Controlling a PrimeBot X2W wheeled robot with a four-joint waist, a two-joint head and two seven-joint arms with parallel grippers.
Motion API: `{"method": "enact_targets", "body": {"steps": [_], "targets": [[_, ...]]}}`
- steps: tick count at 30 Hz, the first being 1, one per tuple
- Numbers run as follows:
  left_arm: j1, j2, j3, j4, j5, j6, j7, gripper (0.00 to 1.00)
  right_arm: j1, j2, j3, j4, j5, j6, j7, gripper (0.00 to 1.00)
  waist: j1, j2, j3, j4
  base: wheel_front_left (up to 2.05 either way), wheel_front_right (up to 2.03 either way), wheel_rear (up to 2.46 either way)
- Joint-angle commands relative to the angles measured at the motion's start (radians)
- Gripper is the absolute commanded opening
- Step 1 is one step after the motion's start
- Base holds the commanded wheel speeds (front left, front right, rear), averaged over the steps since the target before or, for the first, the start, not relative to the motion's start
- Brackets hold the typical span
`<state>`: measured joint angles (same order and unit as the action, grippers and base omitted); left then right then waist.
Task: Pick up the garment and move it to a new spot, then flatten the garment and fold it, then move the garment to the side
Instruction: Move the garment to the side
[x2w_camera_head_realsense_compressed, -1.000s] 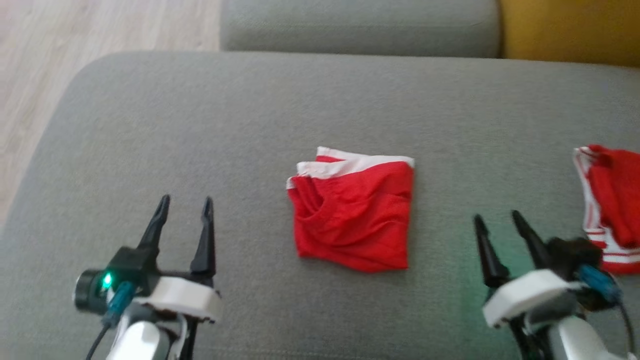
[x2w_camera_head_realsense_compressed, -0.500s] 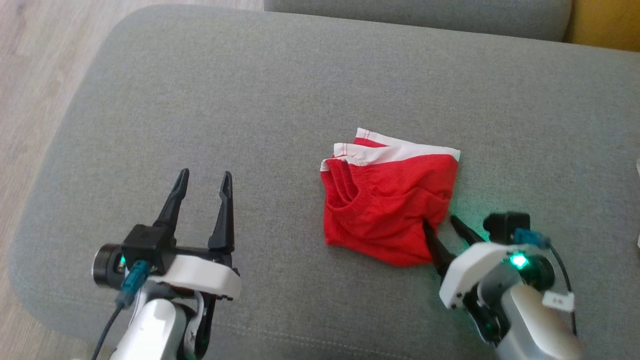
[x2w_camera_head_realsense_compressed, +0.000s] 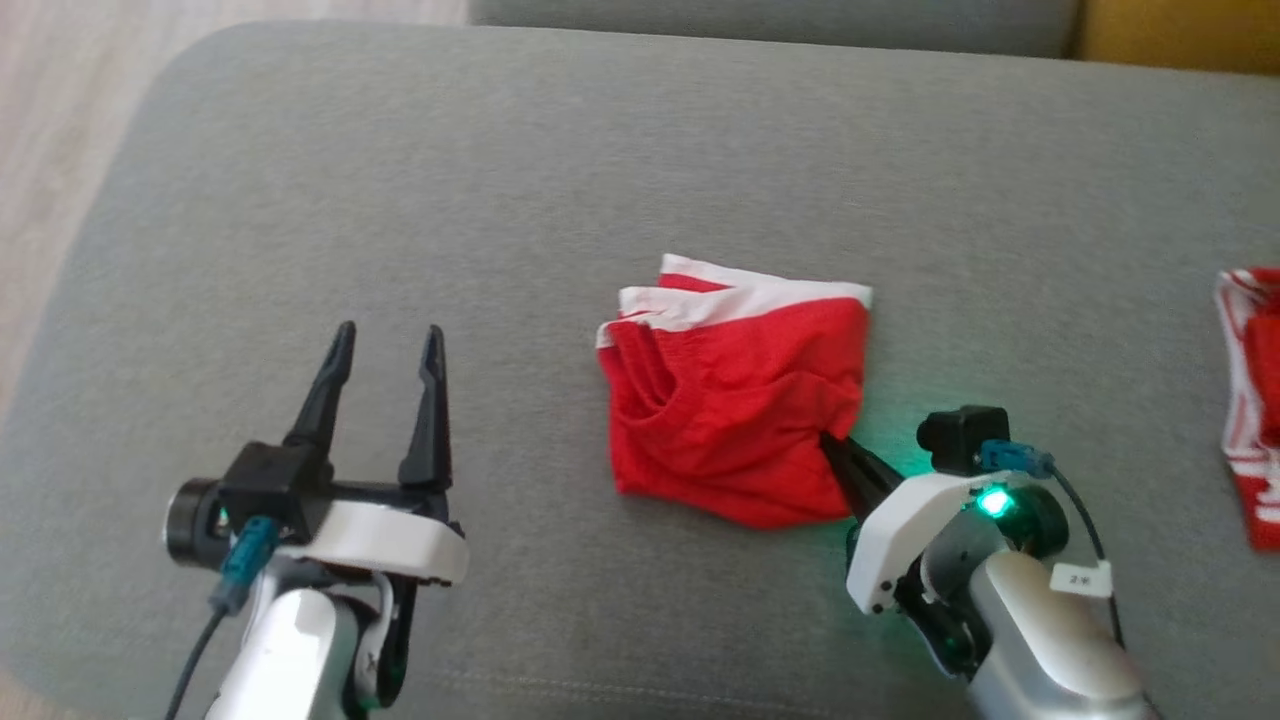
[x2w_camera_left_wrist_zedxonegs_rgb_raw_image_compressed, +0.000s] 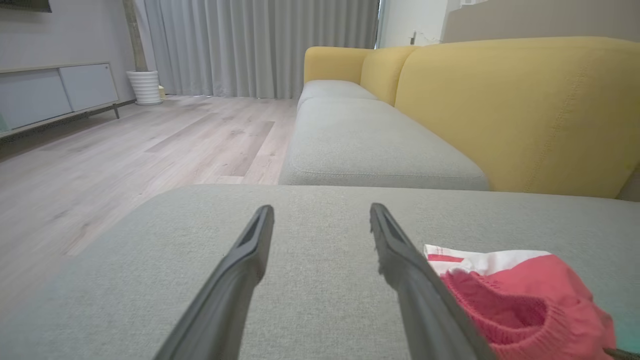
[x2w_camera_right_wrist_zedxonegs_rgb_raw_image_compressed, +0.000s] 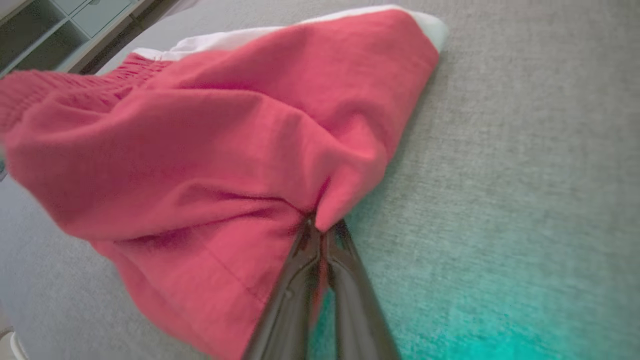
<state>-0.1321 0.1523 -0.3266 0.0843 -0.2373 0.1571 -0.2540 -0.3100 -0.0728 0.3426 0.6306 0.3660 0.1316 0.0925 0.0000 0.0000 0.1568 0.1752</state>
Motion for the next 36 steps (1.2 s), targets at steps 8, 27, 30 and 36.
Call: {"method": "enact_targets", "body": {"steps": [8, 27, 30, 36], "targets": [[-0.03, 0.006, 0.074, -0.063, 0.031, -0.017, -0.008, 1.0, -0.018, -0.149, 0.047, -0.125, -0.029, -0.001, 0.073, 0.0, 0.0, 0.0, 0.024, -0.207, 0.0, 0.0, 0.0], [-0.101, 0.003, 0.062, -0.069, 0.071, -0.064, -0.008, 1.0, -0.223, -0.45, -0.112, -0.316, -0.054, -0.001, 0.158, 0.0, 0.0, 0.0, 0.119, -0.393, 0.0, 0.0, 0.0], [-0.103, 0.003, 0.062, -0.072, 0.074, -0.067, -0.008, 1.0, -0.252, -0.491, -0.183, -0.305, -0.055, -0.001, 0.187, 0.0, 0.0, 0.0, 0.13, -0.396, 0.0, 0.0, 0.0], [-0.126, 0.003, 0.054, -0.071, 0.081, -0.081, -0.008, 1.0, -0.292, -0.477, -0.305, -0.19, -0.076, -0.001, 0.208, 0.0, 0.0, 0.0, 0.17, -0.387, 0.0, 0.0, 0.0]]}}
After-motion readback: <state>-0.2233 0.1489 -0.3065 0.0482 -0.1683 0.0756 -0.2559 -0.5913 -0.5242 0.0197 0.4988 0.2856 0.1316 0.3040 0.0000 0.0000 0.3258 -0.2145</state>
